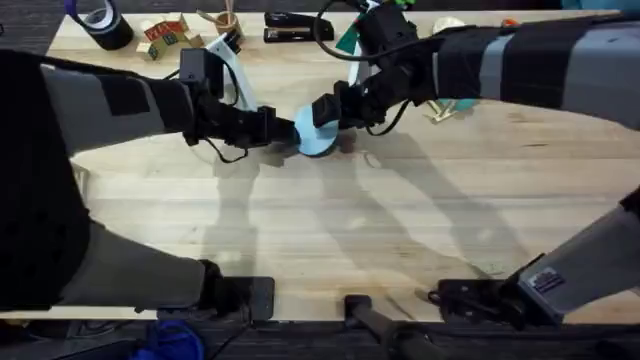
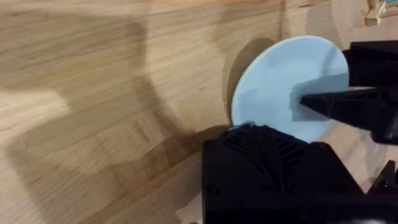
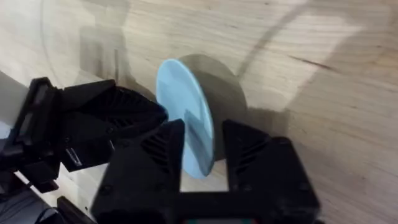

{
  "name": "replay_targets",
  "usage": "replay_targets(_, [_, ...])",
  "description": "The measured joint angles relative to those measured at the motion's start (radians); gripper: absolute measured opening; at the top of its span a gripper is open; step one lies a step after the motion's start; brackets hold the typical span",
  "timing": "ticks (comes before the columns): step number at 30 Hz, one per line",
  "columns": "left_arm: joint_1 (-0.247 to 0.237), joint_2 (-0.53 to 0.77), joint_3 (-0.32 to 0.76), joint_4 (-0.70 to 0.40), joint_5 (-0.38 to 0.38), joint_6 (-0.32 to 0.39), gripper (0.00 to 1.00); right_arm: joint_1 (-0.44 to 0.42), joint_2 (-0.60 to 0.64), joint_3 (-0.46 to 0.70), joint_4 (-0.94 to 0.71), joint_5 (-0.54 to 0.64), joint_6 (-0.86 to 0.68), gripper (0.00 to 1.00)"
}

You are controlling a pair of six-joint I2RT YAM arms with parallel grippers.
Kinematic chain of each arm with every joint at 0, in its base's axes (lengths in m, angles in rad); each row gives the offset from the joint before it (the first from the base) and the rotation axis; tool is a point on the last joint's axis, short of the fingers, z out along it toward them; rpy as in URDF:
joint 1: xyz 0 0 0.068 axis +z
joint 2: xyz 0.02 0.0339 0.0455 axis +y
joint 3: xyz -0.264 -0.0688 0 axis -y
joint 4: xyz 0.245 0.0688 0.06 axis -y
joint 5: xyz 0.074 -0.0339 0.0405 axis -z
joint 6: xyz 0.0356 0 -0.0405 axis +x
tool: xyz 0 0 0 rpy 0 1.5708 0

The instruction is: Pick up the plates from the table one by one and place each into a slot on the dish rack.

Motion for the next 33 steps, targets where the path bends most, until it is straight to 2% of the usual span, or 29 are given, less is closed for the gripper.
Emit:
replay_targets(7, [0.002, 0.000, 0.001, 0.000, 0.003, 0.000, 0.043, -0.007, -0.004, 0.008, 0.004, -0.026, 0.008, 0.052])
replay_targets(28, [0.006, 0.000, 0.002, 0.003, 0.012, 0.000, 0.041, -0.005, -0.007, 0.017, 0.006, -0.035, 0.009, 0.029])
replay_targets(33, [0.003, -0.005, 0.035, -0.065, -0.022, 0.000, 0.041, -0.005, -0.007, 0.017, 0.007, -0.035, 0.010, 0.031])
